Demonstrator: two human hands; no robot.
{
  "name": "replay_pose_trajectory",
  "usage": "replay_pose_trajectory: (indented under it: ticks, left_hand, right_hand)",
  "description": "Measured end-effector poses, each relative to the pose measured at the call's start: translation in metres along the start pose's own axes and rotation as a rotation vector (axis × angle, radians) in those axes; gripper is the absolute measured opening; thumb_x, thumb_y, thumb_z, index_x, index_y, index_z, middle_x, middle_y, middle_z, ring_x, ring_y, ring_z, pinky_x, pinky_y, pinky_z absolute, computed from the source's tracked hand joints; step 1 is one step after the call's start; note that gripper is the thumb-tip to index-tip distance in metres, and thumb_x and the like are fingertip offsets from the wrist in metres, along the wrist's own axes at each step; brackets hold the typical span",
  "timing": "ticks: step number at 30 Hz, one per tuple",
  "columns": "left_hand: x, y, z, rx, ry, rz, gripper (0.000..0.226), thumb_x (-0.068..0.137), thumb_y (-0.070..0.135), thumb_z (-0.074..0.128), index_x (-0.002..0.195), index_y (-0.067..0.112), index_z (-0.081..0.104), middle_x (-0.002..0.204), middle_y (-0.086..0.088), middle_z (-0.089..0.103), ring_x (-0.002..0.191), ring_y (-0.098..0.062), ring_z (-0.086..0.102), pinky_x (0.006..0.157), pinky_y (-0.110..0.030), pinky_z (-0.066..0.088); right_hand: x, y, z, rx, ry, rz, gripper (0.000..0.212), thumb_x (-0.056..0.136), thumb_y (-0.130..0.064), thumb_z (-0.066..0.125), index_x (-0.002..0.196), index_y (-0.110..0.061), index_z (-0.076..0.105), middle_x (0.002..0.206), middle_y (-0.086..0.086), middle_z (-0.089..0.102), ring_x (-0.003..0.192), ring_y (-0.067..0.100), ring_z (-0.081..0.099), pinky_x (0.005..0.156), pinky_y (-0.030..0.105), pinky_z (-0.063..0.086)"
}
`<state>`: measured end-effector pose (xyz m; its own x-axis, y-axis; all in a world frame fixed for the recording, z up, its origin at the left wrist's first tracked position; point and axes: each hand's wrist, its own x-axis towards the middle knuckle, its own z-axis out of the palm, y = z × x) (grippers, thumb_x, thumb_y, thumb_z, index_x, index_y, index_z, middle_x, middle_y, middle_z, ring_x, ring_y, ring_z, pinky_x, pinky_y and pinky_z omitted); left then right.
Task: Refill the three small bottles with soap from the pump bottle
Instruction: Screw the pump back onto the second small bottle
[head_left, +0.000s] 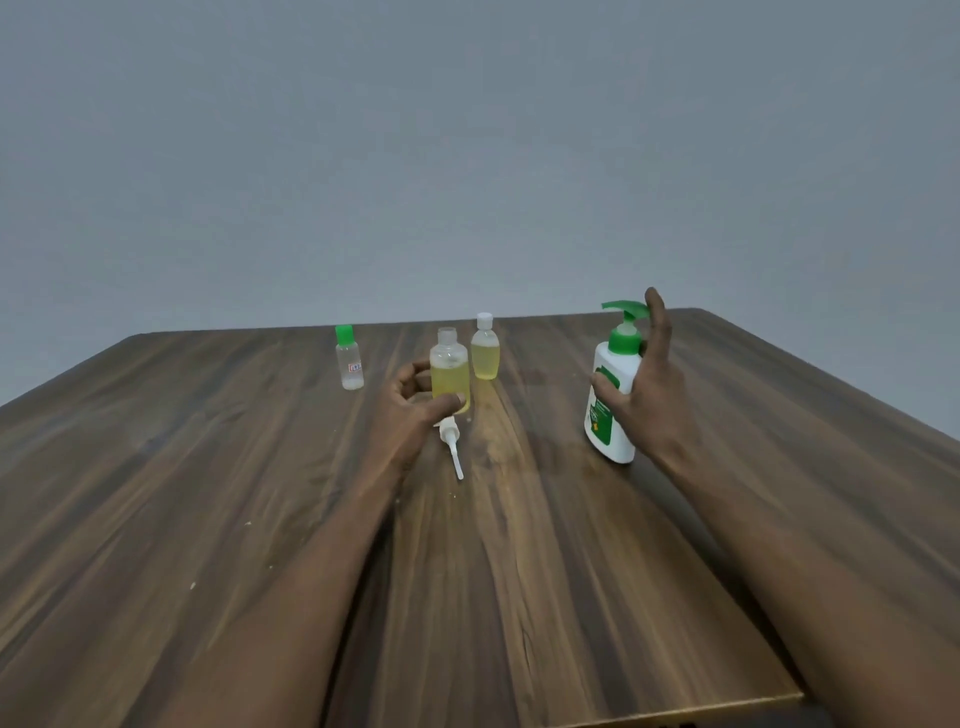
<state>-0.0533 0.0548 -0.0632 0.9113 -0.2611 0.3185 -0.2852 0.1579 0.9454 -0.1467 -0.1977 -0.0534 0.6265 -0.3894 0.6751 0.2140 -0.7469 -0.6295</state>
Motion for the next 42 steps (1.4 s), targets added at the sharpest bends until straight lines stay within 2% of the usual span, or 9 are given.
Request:
replay_pose_trajectory:
  ticks: [9,11,14,17,20,24,30,36,42]
  left_hand:
    - [-0.001,0.009,-0.008,0.006,0.077,-0.032,0.05,0.062,0.014,0.077,0.11,0.008,0.066,0.102,-0.013,0.071,0.093,-0.031,0.07,0.093,-0.059,0.056]
    - [0.0,0.01,-0.013,-0.005,0.101,-0.038,0.043,0.064,0.011,0.079,0.105,0.016,0.067,0.102,-0.009,0.072,0.092,-0.027,0.071,0.093,-0.056,0.057]
    - [0.005,0.007,-0.02,0.017,0.129,-0.037,0.037,0.074,-0.004,0.08,0.103,0.017,0.068,0.097,-0.007,0.073,0.088,-0.024,0.071,0.089,-0.048,0.06]
    - [0.009,0.005,-0.027,0.07,0.172,-0.02,0.037,0.074,-0.007,0.08,0.102,0.014,0.068,0.092,-0.006,0.073,0.081,-0.016,0.069,0.072,-0.026,0.057]
    - [0.013,0.003,-0.032,0.125,0.205,-0.007,0.039,0.071,-0.007,0.082,0.104,0.012,0.069,0.09,-0.003,0.073,0.075,-0.009,0.068,0.067,-0.016,0.055]
    - [0.018,-0.003,-0.039,0.156,0.225,-0.026,0.041,0.069,-0.004,0.084,0.105,0.011,0.071,0.088,0.002,0.074,0.076,-0.009,0.07,0.069,-0.017,0.056]
    - [0.023,-0.01,-0.042,0.213,0.221,-0.042,0.04,0.066,0.002,0.086,0.099,0.019,0.071,0.087,0.007,0.074,0.064,0.01,0.066,0.062,-0.008,0.051]
    - [0.018,-0.008,-0.038,0.222,0.157,-0.083,0.04,0.067,-0.001,0.084,0.096,0.022,0.069,0.088,0.007,0.074,0.068,0.005,0.067,0.064,-0.011,0.052]
    - [0.011,-0.015,-0.019,0.243,-0.004,-0.109,0.042,0.062,-0.007,0.084,0.098,0.01,0.072,0.087,-0.003,0.073,0.072,-0.013,0.063,0.072,-0.029,0.053]
  right_hand:
    - [-0.014,-0.014,-0.005,0.052,0.094,-0.005,0.109,0.082,-0.031,0.08,0.156,-0.036,0.0,0.136,-0.001,0.055,0.112,0.003,0.058,0.091,0.023,0.044]
    - [-0.018,-0.031,-0.01,0.038,0.248,-0.174,0.092,0.084,-0.032,0.078,0.154,-0.025,0.018,0.146,0.003,0.043,0.132,0.013,0.047,0.103,0.023,0.038]
    - [-0.024,-0.065,0.004,-0.081,0.361,-0.409,0.04,0.088,-0.016,0.069,0.125,-0.012,0.055,0.113,0.006,0.057,0.099,0.016,0.057,0.088,0.02,0.042]
    - [-0.028,-0.09,0.039,-0.108,-0.044,-0.181,0.007,0.09,-0.015,0.067,0.096,-0.011,0.067,0.083,0.001,0.065,0.071,0.009,0.056,0.07,0.022,0.044]
    - [-0.017,-0.095,0.076,-0.286,-0.427,0.074,0.032,0.092,-0.034,0.066,0.081,-0.004,0.068,0.072,0.006,0.063,0.063,0.015,0.052,0.053,0.016,0.036]
    - [0.001,-0.103,0.112,-0.392,-0.565,0.145,0.056,0.087,-0.044,0.071,0.052,-0.016,0.039,0.05,-0.005,0.037,0.047,0.006,0.033,0.039,0.019,0.03]
    - [0.007,-0.082,0.145,-0.425,-0.578,0.125,0.042,0.077,-0.032,0.076,0.062,-0.019,0.039,0.059,-0.005,0.047,0.059,0.013,0.049,0.043,0.022,0.025]
    - [0.027,-0.08,0.109,-0.22,-0.354,0.146,0.039,0.087,-0.027,0.071,0.053,-0.024,0.053,0.051,-0.008,0.056,0.045,0.003,0.048,0.043,0.012,0.033]
    - [0.034,-0.11,0.059,0.365,0.127,-0.059,0.008,0.088,-0.028,0.073,0.082,-0.029,0.068,0.069,-0.003,0.069,0.066,0.019,0.069,0.067,0.038,0.057]
